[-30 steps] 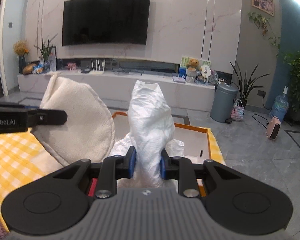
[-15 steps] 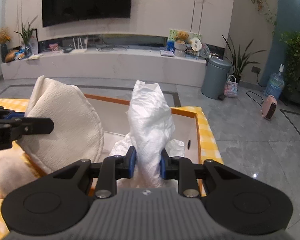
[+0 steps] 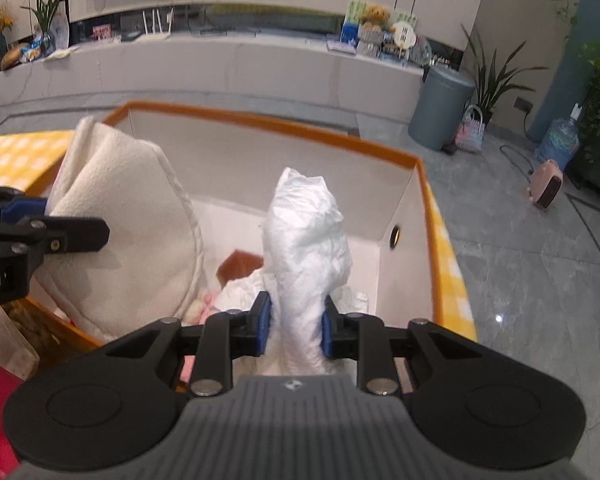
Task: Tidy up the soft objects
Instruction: 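Lower the items into the orange box and open both tools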
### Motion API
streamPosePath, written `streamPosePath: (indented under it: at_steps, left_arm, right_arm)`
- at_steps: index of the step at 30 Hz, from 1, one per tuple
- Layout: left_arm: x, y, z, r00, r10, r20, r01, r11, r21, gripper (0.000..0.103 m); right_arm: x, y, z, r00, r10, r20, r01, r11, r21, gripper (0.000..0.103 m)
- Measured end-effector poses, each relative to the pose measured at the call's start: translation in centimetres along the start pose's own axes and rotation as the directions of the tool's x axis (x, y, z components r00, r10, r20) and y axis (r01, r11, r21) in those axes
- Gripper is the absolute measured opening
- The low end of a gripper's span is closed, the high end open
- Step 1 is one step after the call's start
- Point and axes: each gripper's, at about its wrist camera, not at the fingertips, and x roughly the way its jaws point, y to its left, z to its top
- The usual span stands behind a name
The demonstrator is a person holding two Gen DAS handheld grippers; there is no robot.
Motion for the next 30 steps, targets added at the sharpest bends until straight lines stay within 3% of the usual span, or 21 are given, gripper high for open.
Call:
streamPosePath:
  at_steps: [7, 10, 15, 18, 20, 30]
  left_arm:
    - [-0.2, 1.0, 0.4, 1.000, 0.028, -0.015, -0.028, 0.999, -0.031, 0.036]
    - [-1.0, 1.3, 0.7, 0.999, 0.033, 0.008, -0.032, 0.999, -0.044, 0.053]
    - [-2.8, 1.1, 1.3, 0.998, 0.032, 0.055, -0.029, 0.999, -0.046, 0.075]
    - [-4.1, 0.8, 1.8, 0.996, 0.037, 0.081, -0.034, 0.999, -0.039, 0.085]
    - [-4.7, 0.2, 2.4, 0.995, 0.052, 0.090, -0.050, 0.998, -0.023, 0.087]
    - [-10.0, -1.1, 2.6, 0.987, 0.059, 0.146, -0.063, 0.998, 0.018, 0.088]
  right_arm:
    - [0.4, -0.3, 0.1, 1.000, -0.006, -0.029, 0.007, 1.000, 0.017, 0.035]
    - [-0.3, -0.4, 0.6, 1.000, -0.013, -0.015, 0.013, 1.000, 0.009, 0.040]
    - [-2.0, -0.2, 0.9, 1.000, -0.020, -0.006, 0.020, 1.000, 0.013, 0.067]
    - [-3.3, 0.0, 1.3, 1.000, -0.023, -0.004, 0.023, 1.000, 0.005, 0.074]
    - [-4.3, 0.3, 1.6, 0.999, -0.046, -0.006, 0.046, 0.999, -0.005, 0.080]
    - [-11.3, 1.4, 1.3, 0.999, -0.040, 0.025, 0.039, 0.999, 0.028, 0.084]
